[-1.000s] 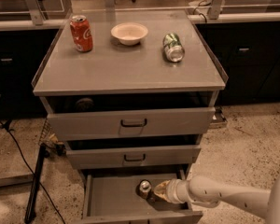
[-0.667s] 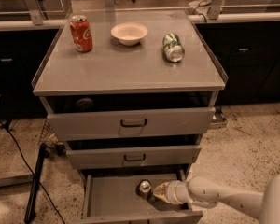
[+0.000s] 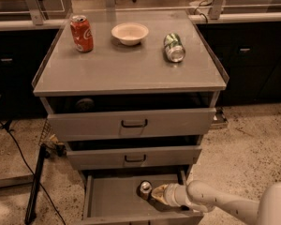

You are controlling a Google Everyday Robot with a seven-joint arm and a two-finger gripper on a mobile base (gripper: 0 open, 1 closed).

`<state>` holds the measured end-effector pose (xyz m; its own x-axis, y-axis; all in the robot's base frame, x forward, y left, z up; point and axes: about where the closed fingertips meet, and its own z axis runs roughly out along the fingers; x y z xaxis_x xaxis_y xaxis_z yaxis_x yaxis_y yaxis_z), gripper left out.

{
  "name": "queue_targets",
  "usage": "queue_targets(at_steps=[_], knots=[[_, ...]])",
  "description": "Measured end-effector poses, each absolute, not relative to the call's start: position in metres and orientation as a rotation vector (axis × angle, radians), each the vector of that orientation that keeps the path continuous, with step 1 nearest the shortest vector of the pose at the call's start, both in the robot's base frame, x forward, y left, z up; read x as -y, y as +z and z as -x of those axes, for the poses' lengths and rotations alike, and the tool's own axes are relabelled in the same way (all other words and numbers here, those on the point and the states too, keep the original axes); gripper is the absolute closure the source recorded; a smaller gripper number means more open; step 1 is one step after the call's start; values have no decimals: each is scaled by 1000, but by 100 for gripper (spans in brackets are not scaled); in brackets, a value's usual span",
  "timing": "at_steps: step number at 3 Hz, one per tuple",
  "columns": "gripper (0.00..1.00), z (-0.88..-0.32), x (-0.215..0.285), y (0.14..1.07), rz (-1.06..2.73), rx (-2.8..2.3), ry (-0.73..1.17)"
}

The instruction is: Pick orange can from bottom drawer and place on counter

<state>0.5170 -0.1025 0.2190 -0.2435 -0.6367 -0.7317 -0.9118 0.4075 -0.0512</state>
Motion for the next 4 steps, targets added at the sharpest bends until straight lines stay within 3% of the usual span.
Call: queue_targets(at_steps=[1,2,4], knots=[[41,-522,98,212,1308,-1961,518],[25,-539,81,194,1326,-1916,531],[28,-553,65,173,1314,-1907,564]])
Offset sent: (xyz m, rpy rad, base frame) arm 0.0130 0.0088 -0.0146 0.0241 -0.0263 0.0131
